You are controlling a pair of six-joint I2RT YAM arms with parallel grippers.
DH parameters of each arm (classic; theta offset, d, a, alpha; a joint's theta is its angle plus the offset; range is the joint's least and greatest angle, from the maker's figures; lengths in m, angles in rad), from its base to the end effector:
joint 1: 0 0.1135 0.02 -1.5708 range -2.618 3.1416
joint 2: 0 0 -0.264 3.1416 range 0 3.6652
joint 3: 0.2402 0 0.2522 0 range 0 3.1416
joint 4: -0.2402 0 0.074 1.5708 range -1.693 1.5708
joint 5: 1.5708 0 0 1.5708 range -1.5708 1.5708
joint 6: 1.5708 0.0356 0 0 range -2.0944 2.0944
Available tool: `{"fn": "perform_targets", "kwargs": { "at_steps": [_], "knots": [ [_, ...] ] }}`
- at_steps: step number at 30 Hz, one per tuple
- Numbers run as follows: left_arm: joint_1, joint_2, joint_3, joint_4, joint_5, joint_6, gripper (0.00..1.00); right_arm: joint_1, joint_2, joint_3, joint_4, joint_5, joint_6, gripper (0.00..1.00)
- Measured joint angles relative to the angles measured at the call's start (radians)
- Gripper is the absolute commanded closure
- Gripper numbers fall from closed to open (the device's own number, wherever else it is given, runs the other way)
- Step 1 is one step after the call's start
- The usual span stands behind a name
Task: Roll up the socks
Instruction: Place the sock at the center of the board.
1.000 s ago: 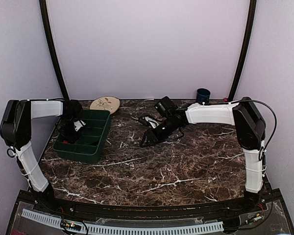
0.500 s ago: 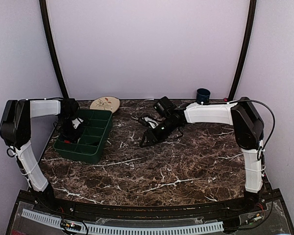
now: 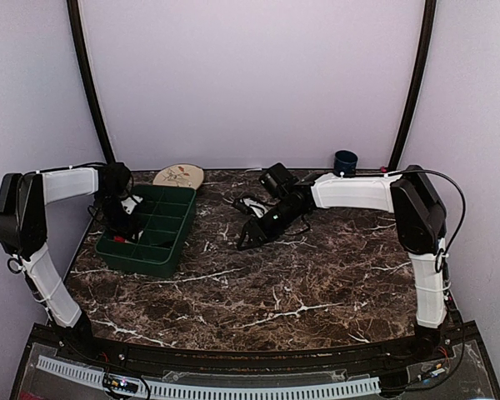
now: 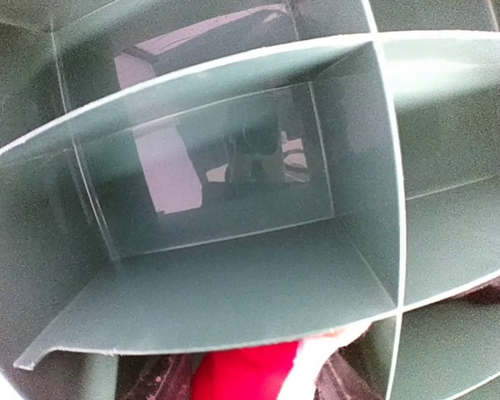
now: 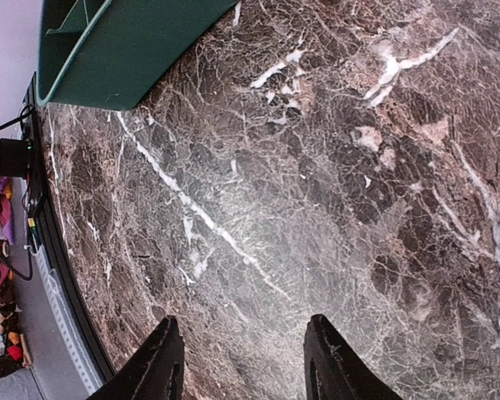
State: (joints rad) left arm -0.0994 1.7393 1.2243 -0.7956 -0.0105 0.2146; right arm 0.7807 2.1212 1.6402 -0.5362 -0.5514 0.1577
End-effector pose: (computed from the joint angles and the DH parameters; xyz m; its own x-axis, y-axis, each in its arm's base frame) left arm 0.3336 -0.0329 0.1994 -0.9189 0.3057 -0.2492 0.2991 0.9520 0.0647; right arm 0.3121 0.3355 0.1896 -0.7217 -0.5266 -0.4492 -0.6904 0.5002 0.5227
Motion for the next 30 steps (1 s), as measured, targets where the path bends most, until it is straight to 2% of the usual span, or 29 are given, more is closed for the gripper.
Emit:
{"fn": "perform_targets", "kwargs": {
  "at_steps": [10,16,22,30],
  "knots": [
    [0.0,0.001,0.0,-0.014,0.009,-0.002,0.48,0.0,0.004,0.013,-0.015,0.0,-0.01,0.52],
    [0.0,0.02,0.031,-0.045,0.01,-0.009,0.39,0.0,0.014,0.042,-0.031,0.0,-0.022,0.52],
    [0.0,0.02,0.096,-0.082,0.021,-0.02,0.38,0.0,0.03,0.068,-0.045,-0.001,-0.03,0.52],
    [0.0,0.02,0.103,-0.097,0.036,-0.047,0.36,0.0,0.04,0.078,-0.05,-0.002,-0.041,0.52]
  ]
}}
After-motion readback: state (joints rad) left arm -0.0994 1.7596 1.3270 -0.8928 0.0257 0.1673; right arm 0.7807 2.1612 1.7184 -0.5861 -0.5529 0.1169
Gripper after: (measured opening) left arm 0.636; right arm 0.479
